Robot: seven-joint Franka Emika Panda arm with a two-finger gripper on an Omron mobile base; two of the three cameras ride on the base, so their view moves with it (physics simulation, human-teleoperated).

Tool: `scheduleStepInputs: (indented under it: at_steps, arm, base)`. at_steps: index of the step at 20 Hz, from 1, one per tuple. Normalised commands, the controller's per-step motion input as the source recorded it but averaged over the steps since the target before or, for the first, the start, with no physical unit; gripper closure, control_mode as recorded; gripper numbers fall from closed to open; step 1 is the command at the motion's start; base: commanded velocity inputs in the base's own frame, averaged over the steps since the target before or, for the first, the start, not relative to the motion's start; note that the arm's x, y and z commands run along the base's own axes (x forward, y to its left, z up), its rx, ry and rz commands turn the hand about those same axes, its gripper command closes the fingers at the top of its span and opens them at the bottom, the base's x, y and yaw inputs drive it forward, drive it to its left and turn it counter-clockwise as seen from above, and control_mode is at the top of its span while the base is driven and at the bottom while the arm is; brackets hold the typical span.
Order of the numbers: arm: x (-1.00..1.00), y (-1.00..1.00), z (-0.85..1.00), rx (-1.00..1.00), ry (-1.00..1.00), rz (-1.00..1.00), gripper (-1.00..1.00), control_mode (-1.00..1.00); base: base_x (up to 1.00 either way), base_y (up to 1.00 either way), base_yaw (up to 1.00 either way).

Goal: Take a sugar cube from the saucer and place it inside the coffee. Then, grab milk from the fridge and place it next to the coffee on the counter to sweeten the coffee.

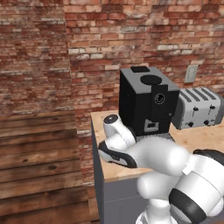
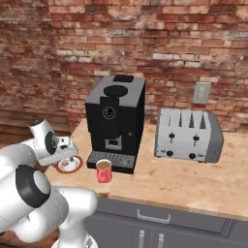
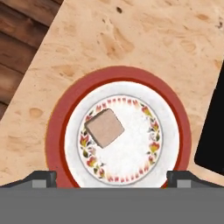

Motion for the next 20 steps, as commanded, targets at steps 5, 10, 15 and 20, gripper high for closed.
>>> scheduleStepInputs:
  at_steps: [5,10,15,20]
  arm:
    - [0.09,-0.02,-0.22,0.00,0.00,0.07,-1.00,-1.00]
    - [0.18,0.00,-0.03,0.00,0.01,0.04,-1.00,-1.00]
    - [0.09,0.00,0.00,0.00,0.03,0.04,-1.00,-1.00]
    - [0.02,0.00,0.02,0.00,0.01,0.03,-1.00,-1.00]
  base:
    - [0.00,0.00,0.00]
    - [0.00,0.00,0.00]
    - [0.00,0.00,0.00]
    - [0.00,0.00,0.00]
